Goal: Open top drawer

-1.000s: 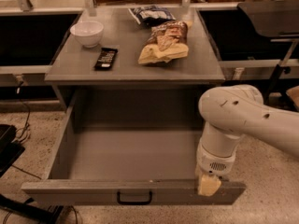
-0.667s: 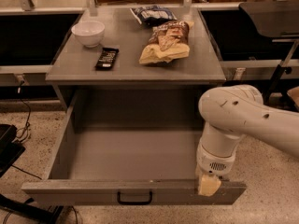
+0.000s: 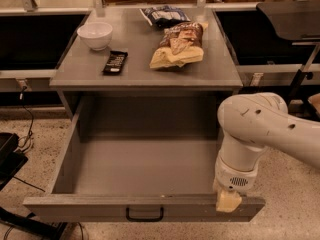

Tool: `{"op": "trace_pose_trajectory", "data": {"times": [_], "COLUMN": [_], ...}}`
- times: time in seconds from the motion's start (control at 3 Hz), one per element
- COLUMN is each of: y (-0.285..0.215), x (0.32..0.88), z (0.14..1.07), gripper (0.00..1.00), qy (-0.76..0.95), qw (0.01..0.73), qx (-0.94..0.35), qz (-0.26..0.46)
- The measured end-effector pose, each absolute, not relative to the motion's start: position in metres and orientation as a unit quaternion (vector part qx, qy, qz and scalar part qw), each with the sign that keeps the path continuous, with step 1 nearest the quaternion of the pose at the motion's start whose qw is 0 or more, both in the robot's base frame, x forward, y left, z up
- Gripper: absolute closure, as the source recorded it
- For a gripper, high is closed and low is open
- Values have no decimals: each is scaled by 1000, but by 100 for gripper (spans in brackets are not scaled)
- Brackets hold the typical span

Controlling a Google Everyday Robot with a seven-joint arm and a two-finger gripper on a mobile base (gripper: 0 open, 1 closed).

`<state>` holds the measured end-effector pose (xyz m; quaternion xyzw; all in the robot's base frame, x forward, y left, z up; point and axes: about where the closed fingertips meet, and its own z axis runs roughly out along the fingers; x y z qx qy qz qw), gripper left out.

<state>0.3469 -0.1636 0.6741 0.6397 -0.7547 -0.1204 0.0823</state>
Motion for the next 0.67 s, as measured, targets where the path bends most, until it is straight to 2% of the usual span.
{"op": "trace_pose_trajectory", "data": {"times": [0.67], "y": [-164], "x": [347], "z": [674], "gripper": [34], "qy": [-755], "qw": [82], "qx": [640], "qz": [-120]}}
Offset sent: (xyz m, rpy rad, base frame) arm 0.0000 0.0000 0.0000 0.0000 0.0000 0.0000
